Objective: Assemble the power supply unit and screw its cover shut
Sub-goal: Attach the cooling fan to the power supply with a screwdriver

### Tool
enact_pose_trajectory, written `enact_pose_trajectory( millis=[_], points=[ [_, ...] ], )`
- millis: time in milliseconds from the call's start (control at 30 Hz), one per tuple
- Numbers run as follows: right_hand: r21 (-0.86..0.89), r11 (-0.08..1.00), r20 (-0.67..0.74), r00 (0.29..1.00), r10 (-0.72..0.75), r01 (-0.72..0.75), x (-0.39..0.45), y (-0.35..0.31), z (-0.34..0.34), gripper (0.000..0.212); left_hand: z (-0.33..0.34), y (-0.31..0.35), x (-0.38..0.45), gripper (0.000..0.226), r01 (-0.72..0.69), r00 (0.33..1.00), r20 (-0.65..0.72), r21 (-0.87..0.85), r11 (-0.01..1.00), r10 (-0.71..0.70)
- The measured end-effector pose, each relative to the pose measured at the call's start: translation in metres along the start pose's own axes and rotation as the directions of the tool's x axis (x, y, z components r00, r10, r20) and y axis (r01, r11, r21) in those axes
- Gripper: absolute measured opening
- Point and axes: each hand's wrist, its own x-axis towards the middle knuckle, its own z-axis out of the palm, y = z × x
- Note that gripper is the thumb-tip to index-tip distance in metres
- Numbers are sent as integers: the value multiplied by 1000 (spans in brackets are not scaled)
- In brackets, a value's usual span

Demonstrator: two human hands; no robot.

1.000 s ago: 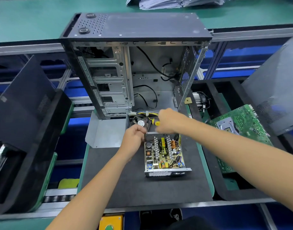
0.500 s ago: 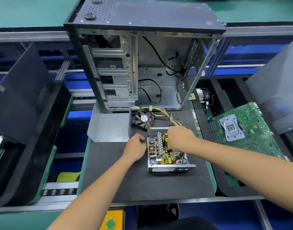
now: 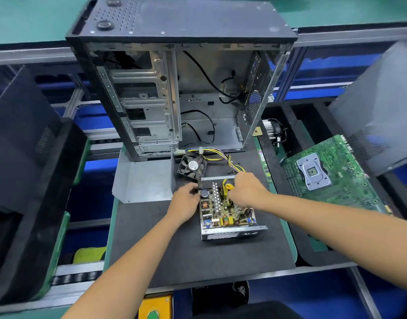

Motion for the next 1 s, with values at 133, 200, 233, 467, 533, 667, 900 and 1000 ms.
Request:
enact_pose_trajectory(
  millis=[133,200,233,467,533,667,900,1000],
  points=[
    [14,1000,-17,1000,-7,7,1,2,-1,34,-1,1,1,21,-5,1000,-11,14,1000,5],
    [27,999,-37,999,-25,26,2,3,2,37,0,2,0,22,-13,1000,-23,17,1000,13],
    [36,999,-52,998,-35,37,1,4,3,38,1,2,0,22,-13,999,-34,15,1000,14],
    [13,992,-129,984,-124,126,1,14,12,41,3,-2,-3,25,-24,999,-45,-50,998,21],
    [-6,989,-149,978,-145,146,3,18,14,39,3,-5,-4,25,-42,999,-22,-41,998,41],
    [-82,973,-116,968,-224,215,7,21,13,41,3,-6,-1,25,-31,999,-27,-7,999,31],
    [-122,933,95,939,-330,340,24,45,-46,42,5,-3,-1,26,5,999,-35,5,1000,-5],
    [-62,966,2,968,-251,251,35,64,-63,38,6,-2,-1,26,30,999,-45,11,999,-30]
  ],
)
